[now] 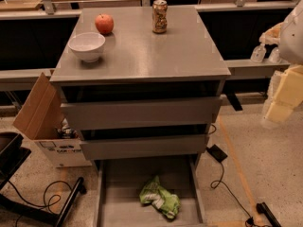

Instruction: Pick green rice chip bag from bottom drawer and place on counter

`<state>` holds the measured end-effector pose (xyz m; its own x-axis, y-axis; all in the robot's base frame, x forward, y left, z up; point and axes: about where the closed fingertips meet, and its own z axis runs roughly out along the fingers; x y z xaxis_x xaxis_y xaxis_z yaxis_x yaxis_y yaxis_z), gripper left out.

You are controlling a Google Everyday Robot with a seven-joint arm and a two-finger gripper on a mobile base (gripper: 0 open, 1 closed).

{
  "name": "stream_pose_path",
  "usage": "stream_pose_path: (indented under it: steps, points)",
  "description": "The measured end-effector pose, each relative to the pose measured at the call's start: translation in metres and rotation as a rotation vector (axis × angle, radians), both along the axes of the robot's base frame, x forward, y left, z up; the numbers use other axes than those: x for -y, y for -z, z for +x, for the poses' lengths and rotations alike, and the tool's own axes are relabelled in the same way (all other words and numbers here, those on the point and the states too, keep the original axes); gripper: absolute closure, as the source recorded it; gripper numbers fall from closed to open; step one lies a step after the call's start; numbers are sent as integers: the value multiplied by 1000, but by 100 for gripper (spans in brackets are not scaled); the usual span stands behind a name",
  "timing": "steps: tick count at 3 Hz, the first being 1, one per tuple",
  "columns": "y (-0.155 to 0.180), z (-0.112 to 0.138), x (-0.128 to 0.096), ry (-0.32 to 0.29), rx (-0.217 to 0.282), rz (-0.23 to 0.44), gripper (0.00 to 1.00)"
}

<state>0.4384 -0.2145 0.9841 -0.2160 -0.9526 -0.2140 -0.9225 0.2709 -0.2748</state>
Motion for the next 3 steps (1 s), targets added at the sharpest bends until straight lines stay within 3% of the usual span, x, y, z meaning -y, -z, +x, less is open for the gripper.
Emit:
stream_pose_path:
  steps: [2,3]
  points:
    - [13,-1,-1,9,17,21,0]
    - [52,-27,-10,27,47,105,0]
